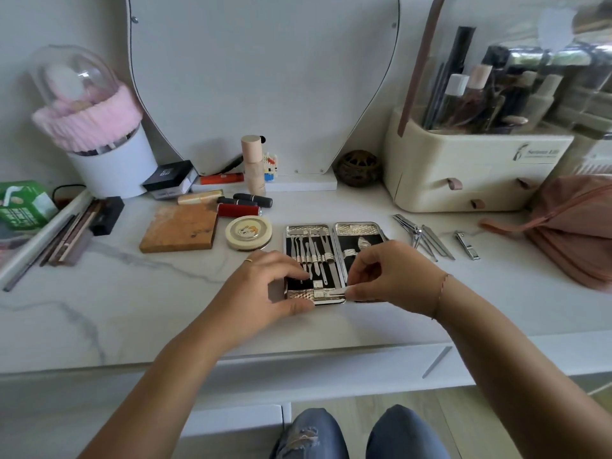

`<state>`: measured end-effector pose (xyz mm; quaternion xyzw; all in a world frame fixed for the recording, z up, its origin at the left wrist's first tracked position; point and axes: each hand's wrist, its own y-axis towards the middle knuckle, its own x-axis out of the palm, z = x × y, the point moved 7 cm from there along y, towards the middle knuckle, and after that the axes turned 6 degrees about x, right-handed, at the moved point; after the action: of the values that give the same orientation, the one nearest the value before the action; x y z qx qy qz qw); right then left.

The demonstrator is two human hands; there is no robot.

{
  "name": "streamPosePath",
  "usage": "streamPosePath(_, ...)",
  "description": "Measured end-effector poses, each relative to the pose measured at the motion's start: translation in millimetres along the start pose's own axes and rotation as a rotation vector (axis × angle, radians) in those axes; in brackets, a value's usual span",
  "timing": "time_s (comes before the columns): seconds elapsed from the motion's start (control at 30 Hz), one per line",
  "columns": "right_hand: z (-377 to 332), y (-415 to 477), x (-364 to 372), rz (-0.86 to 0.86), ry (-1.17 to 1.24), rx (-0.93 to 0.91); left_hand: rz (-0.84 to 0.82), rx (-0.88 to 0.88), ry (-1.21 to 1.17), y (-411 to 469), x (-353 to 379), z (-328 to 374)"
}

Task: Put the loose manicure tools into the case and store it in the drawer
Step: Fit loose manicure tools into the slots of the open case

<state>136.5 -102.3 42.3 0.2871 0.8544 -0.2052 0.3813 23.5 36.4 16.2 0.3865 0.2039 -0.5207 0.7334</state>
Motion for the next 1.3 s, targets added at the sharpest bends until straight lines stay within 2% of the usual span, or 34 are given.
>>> streamPosePath(0.27,-2,4,8,-0.034,0.149,0.013,0.001,0.042,0.052,0,3,2)
streamPosePath(0.7,6,-6,2,0.127,0.106,-0.11,0.01,0.056,0.063,0,3,2)
streamPosePath(0.97,-6,-4,6,0.113,0.049,-0.167,0.009,0.05,0.061,0,3,2)
streamPosePath(1.3,-2,-7,4,0.137,0.106,-0.201,0.006,0.055,0.063,1,3,2)
